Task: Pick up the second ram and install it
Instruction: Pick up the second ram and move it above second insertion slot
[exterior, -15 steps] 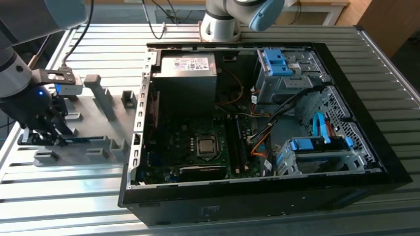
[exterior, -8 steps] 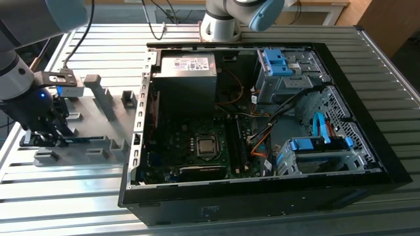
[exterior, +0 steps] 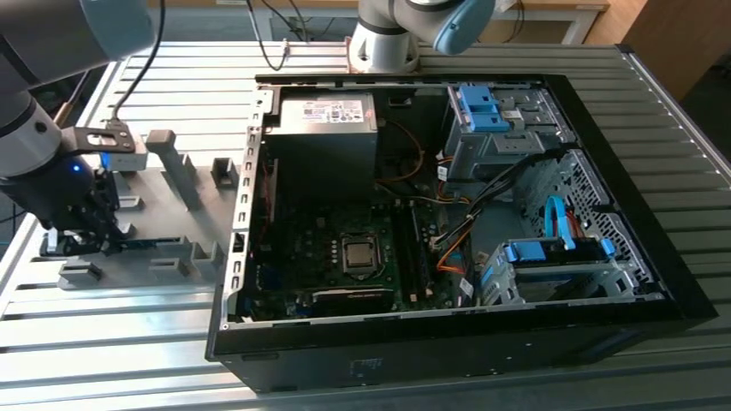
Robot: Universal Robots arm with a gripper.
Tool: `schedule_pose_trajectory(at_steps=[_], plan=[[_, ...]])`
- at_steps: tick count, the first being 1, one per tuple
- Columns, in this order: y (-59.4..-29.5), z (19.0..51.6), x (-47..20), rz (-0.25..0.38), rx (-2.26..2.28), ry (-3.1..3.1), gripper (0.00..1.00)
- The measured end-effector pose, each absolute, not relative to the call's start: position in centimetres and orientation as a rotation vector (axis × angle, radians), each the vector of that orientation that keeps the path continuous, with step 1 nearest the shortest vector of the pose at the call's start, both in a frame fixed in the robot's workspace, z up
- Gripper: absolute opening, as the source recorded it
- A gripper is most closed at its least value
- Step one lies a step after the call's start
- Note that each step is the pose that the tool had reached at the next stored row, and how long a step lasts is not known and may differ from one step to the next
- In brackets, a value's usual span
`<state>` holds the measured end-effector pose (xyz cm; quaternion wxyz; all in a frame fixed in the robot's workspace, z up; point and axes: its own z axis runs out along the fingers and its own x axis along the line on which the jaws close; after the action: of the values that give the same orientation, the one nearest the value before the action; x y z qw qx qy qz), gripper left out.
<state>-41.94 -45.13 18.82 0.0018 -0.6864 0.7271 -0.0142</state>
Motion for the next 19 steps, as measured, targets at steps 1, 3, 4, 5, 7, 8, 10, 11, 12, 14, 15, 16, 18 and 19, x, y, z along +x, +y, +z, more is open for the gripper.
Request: schedule_pose_trajectory(at_steps=[1,3,4,5,7,8,10,11,12,14,15,16,18,19], plan=[[-45.13,18.77,-41.94,-0.045,-2.154,2.282,0.23],[-45.12,18.65,-41.94,-0.045,-2.154,2.281,0.23],[-45.13,18.6,-41.94,-0.045,-2.154,2.282,0.23],[-45.13,18.54,-41.94,-0.045,-2.154,2.281,0.23],[-45.13,18.44,-41.94,-0.045,-2.154,2.282,0.23],[-45.13,18.43,-41.94,-0.045,-2.154,2.282,0.23],[-45.12,18.4,-41.92,-0.045,-2.154,2.282,0.23],[-45.12,18.37,-41.87,-0.045,-2.154,2.281,0.23],[-45.13,18.36,-41.81,-0.045,-2.154,2.281,0.23],[-45.12,18.34,-41.7,-0.045,-2.154,2.281,0.23],[-45.12,18.32,-41.66,-0.045,-2.154,2.281,0.23],[-45.12,18.31,-41.62,-0.045,-2.154,2.281,0.23],[-45.13,18.29,-41.55,-0.045,-2.154,2.281,0.23],[-45.12,18.28,-41.53,-0.045,-2.154,2.282,0.23]])
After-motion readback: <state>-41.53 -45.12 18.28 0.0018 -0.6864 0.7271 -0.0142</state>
